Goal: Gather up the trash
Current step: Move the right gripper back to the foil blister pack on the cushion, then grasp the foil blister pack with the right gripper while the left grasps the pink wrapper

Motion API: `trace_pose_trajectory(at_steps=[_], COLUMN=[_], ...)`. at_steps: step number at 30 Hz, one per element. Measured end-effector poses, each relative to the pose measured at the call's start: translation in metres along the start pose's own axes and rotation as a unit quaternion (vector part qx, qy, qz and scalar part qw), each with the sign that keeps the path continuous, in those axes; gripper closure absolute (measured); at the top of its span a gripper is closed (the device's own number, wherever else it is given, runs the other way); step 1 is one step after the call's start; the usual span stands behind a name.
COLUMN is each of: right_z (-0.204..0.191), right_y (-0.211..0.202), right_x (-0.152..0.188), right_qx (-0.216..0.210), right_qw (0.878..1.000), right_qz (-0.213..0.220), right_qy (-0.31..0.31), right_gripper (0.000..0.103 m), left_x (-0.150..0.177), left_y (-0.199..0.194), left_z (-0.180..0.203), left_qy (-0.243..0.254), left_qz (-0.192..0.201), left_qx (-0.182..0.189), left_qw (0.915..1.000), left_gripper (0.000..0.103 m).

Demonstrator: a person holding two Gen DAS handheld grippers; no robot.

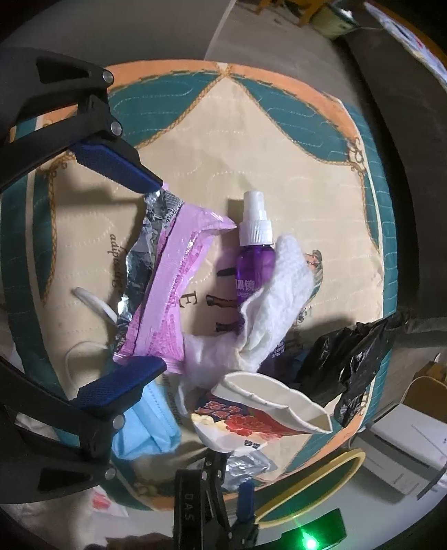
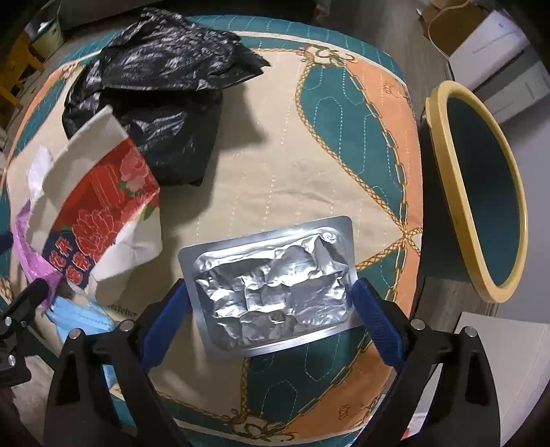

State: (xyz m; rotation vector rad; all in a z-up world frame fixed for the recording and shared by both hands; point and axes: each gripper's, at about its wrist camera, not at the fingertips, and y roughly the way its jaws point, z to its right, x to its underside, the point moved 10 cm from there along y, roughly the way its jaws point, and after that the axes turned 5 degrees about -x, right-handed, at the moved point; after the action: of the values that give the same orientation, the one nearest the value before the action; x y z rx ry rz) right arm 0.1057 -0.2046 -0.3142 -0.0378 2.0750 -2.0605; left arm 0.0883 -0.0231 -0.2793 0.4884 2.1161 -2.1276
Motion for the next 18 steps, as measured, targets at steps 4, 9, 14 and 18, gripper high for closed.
trace_pose_trajectory(at_steps=[4, 9, 14, 18], right_z=[0.009, 0.008, 0.001, 0.001], right_y=[-0.018, -0.026, -0.046, -0.054], right_x=[-0.006, -0.010, -0.022, -0.026], right_qx=[-0.008, -0.021, -0.028, -0.033], right_qw=[1.000, 1.000, 0.999, 0.998], right_qz=[0.010, 0.016, 0.043, 0.053], right_qy=[0.005, 0.011, 0.011, 0.008], right_gripper=[0.023, 0.036, 0.050, 0.061], left_x=[-0.004, -0.001, -0.007, -0.012], left_y=[-0.002, 0.000, -0.010, -0.012], left_z=[-0.005, -0.013, -0.022, -0.032], left_qy=[-0.023, -0.029, -0.040, -0.055], left_qz=[-0.001, -0.013, 0.006, 0.009], left_qx=[0.023, 0.035, 0.038, 0.041], left_qw=[0.9995, 0.9989, 0.9985, 0.9976], left_gripper=[0.020, 0.049, 0.070, 0.086])
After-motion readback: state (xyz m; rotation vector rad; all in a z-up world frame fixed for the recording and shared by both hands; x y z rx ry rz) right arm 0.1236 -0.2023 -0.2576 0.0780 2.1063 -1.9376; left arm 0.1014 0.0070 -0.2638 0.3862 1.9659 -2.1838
